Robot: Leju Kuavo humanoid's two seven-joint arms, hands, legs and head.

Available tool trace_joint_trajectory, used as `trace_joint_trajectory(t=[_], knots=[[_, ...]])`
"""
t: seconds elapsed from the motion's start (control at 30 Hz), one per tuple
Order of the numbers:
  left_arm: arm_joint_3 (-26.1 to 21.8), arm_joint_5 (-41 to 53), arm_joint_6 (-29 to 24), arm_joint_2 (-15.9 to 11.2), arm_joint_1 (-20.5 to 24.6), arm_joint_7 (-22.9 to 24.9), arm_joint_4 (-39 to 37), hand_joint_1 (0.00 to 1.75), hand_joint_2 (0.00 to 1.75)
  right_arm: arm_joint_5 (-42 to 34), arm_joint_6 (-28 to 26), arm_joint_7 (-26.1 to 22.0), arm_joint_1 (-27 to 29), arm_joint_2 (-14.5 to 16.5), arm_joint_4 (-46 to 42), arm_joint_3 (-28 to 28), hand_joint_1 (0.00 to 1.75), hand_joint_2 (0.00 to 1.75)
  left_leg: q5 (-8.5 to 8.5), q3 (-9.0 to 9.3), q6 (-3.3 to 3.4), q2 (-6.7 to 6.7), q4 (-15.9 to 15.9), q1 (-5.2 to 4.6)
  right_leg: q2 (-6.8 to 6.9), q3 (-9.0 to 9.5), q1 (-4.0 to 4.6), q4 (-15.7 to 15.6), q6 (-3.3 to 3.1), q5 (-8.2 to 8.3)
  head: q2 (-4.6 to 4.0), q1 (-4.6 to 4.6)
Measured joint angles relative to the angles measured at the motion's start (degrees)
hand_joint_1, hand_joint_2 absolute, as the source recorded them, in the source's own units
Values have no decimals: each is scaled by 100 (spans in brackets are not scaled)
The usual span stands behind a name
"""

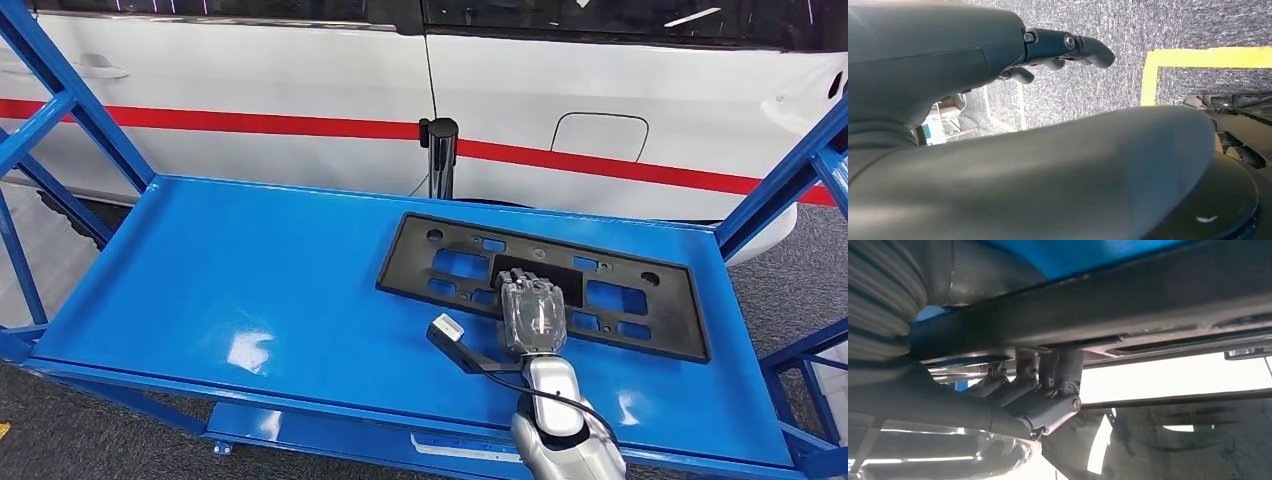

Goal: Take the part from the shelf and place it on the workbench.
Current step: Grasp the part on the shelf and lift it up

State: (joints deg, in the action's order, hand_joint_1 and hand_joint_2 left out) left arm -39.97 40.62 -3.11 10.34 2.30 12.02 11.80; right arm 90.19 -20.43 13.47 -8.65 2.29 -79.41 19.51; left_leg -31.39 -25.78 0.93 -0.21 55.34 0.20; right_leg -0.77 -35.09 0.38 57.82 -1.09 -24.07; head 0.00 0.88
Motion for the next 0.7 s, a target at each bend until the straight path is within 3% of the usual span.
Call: trace_joint_trajectory(t=[0.27,0.5,0.6,0.7], knots=[[-1,4,-16,0,0,0,0,0,0,8,3,31,15,-5,-34,9,175,175,0,0,0,0,0,0,0,0,0,0,0,0,0,-1],[-16,6,-120,1,0,-131,0,0,0,7,-155,425,34,-181,-233,284,175,175,0,-1,0,0,0,0,0,0,0,0,0,0,0,-1],[-134,-160,-254,10,1,-464,0,0,0,3,-421,665,-10,-395,-542,547,175,175,0,-3,1,0,0,-1,0,-1,-4,0,0,0,0,2],[-350,-406,-315,28,3,-884,0,0,0,1,-652,1019,-311,-869,-1101,1012,175,175,-1,-3,2,1,0,-3,-3,-3,-7,0,0,0,0,1]])
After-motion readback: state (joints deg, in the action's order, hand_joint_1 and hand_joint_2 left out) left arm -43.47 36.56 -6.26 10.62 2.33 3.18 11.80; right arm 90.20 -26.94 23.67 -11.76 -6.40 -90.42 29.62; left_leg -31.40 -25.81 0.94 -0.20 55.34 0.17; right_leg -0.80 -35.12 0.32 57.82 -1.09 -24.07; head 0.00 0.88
